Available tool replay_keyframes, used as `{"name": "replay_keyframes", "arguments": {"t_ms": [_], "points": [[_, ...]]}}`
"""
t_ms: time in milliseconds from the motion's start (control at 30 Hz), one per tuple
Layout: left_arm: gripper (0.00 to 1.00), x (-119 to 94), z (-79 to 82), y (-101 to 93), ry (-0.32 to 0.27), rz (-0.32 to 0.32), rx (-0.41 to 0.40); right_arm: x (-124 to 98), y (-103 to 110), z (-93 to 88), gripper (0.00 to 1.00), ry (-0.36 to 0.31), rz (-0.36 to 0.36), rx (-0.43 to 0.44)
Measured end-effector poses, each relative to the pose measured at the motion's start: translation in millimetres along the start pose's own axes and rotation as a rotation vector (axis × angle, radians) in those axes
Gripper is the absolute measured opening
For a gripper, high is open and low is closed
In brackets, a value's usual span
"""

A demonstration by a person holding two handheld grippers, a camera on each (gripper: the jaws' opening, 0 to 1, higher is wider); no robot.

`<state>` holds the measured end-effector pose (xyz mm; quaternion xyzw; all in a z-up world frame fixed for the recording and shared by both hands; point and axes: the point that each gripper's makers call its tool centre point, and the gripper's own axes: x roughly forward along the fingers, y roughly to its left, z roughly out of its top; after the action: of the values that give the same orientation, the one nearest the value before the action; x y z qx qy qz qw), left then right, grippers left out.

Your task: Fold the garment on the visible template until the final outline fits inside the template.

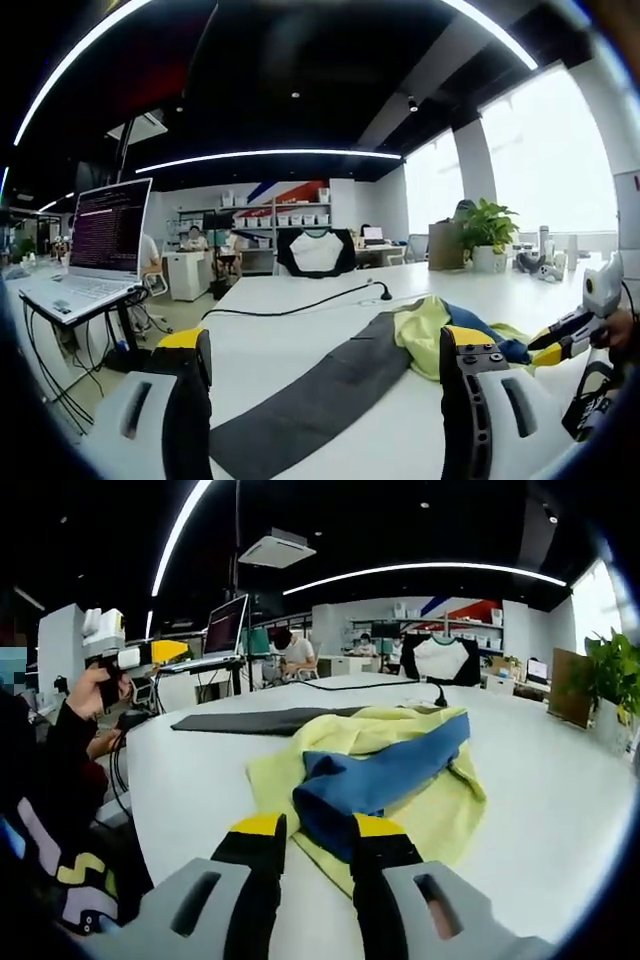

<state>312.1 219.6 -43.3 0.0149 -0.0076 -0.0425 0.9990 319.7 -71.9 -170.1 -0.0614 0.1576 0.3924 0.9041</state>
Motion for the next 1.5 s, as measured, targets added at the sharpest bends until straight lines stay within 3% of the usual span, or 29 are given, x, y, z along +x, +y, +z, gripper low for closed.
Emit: {"name": "replay_keyframes", "arguments": {"t_ms": [233, 300, 433, 500, 667, 867, 933, 1133, 1200, 1267, 1500], "points": [[1.00, 1, -2.0, 2.1, 0.006, 0.004, -0.001, 10, 6, 5.6, 0.22, -0.012, 0.030, 0.028], [1.00, 1, -2.4, 2.2, 0.008, 0.003, -0.002, 14, 4, 8.7, 0.22, -0.017, 0.018, 0.034], [1.00, 2, -3.0, 2.7, 0.012, 0.001, 0.002, 21, 0, 16.5, 0.25, -0.066, -0.004, 0.126], [1.00, 2, -2.8, 3.3, 0.011, 0.001, 0.001, 26, -7, 17.1, 0.25, -0.071, -0.041, 0.113], [1.00, 2, -2.7, 5.6, 0.011, 0.003, 0.003, 38, -9, 19.9, 0.20, -0.086, -0.045, 0.115], [1.00, 1, -1.8, 9.3, 0.007, 0.013, 0.004, 43, -6, 24.4, 0.01, -0.118, -0.022, 0.057], [1.00, 1, -2.1, 9.1, 0.006, 0.013, 0.003, 42, -7, 27.0, 0.00, -0.126, -0.023, 0.065], [1.00, 3, -5.1, 5.9, 0.015, -0.005, 0.008, 33, -8, 38.5, 0.00, -0.128, -0.039, -0.028], [1.00, 4, -4.6, 3.8, 0.009, -0.015, 0.006, 32, -8, 44.9, 0.00, -0.140, -0.047, -0.078], [1.00, 4, -5.2, 1.3, 0.010, -0.025, 0.012, 32, -9, 43.8, 0.00, -0.108, -0.051, -0.144], [1.00, 4, -6.2, 1.1, 0.014, -0.026, 0.015, 27, -10, 53.9, 0.00, -0.121, -0.056, -0.111]]}}
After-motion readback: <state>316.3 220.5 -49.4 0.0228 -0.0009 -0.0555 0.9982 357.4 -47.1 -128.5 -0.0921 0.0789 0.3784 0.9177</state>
